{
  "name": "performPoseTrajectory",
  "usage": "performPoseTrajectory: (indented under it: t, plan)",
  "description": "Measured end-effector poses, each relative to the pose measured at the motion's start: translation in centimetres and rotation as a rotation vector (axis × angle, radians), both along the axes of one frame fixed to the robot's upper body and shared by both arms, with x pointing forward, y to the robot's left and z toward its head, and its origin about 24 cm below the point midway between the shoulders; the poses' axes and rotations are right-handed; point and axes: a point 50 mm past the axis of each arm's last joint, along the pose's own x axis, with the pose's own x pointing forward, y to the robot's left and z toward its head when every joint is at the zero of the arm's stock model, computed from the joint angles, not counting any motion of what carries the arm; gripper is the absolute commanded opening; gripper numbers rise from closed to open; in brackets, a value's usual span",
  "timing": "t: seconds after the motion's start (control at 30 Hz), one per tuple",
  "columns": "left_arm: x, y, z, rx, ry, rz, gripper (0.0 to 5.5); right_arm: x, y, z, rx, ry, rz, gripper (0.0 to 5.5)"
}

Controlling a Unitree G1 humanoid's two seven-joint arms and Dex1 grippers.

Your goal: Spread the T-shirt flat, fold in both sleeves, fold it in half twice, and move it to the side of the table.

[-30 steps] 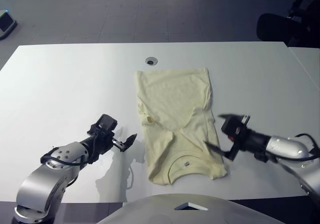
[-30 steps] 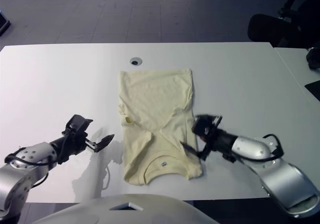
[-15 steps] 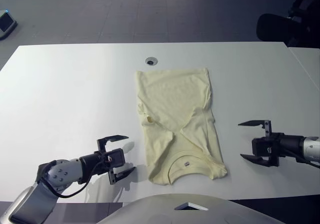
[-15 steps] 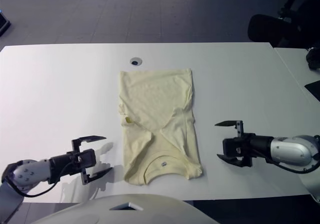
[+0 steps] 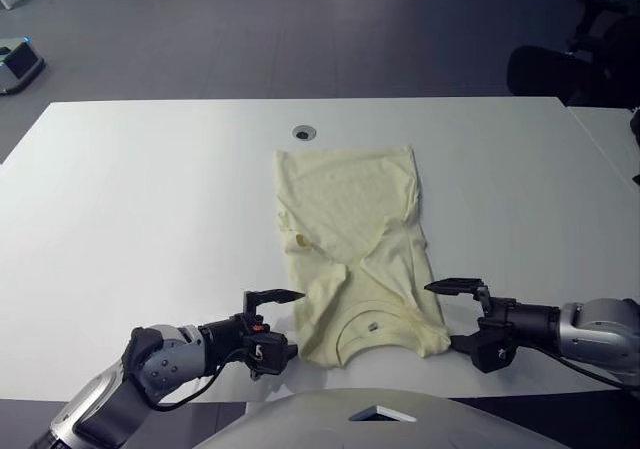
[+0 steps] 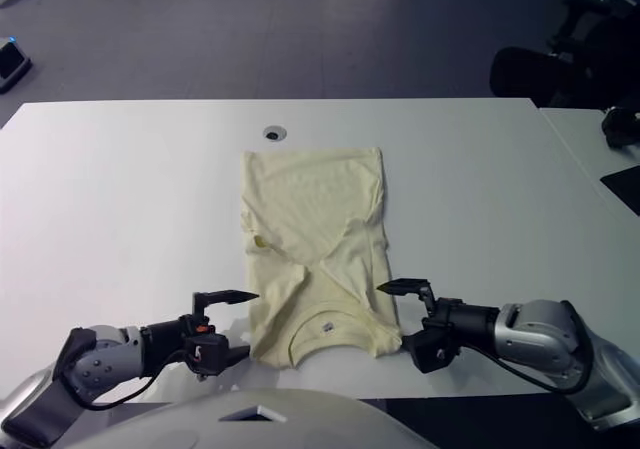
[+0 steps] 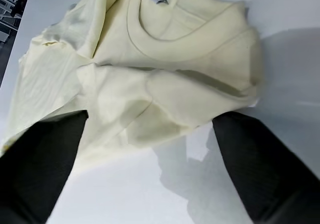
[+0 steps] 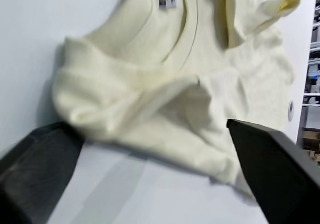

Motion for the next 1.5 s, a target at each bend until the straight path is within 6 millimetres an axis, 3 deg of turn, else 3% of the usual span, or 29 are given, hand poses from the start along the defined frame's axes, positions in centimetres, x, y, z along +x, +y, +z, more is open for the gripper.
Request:
performPoseTrajectory:
  t: [0.73, 0.9, 1.13, 1.5]
  plan:
    - [0.3, -0.6, -1.4, 0.013, -0.001, -0.094, 0.00, 0.8, 0.3, -1.1, 0.002, 0.053, 0.009, 0.76]
    - [0.3, 0.8, -0.7, 0.042, 0.097, -0.117, 0.00, 0.7, 0.9, 0.0, 0.065, 0.140, -0.010, 0.08]
    - [-0.9, 2.2, 0.9, 0.055, 0.370, -0.106, 0.00, 0.7, 2.1, 2.2, 0.145, 0.375, -0.049, 0.08]
    - [-1.0, 2.0, 4.3, -0.143, 0.738, -0.072, 0.00, -0.7, 2.7, 4.9, 0.202, 0.804, -0.069, 0.07]
